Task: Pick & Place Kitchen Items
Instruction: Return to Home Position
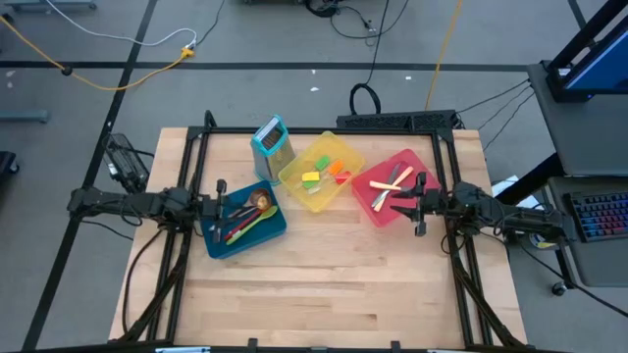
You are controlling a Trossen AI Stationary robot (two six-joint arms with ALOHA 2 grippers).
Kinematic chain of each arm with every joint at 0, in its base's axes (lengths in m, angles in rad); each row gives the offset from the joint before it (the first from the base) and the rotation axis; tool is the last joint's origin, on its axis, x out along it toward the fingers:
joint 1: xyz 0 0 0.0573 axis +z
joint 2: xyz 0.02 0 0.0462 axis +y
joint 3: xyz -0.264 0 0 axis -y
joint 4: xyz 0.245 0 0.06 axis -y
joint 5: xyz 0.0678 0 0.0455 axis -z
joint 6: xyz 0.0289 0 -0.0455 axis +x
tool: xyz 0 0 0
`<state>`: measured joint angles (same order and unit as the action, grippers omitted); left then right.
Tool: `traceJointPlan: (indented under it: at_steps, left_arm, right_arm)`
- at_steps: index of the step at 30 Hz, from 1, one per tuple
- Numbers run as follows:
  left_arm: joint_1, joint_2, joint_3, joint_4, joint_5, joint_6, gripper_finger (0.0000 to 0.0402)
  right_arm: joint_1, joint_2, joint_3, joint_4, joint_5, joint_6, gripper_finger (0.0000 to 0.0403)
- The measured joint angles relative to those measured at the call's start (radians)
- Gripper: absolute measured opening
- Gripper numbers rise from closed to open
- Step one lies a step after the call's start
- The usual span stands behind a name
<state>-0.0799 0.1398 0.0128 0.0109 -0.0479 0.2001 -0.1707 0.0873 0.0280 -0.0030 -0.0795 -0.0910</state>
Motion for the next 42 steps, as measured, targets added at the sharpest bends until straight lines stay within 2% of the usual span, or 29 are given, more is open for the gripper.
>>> traceJointPlan:
  at_steps: [12, 20, 42]
  left_arm:
    - [0.0, 0.0, 0.0, 0.002, -0.002, -0.02, 0.0113]
    - [0.0, 0.0, 0.0, 0.002, -0.003, 0.027, 0.0113]
    - [0.0, 0.0, 0.0, 0.002, -0.003, 0.019, 0.0113]
  right_arm:
    - [0.0, 0.004, 0.0, 0.088, -0.003, 0.0, 0.0135]
    - [0.0, 0.005, -0.001, 0.094, -0.002, 0.0, 0.0136]
    - [0.0, 0.005, -0.001, 0.098, 0.0, 0.0, 0.0135]
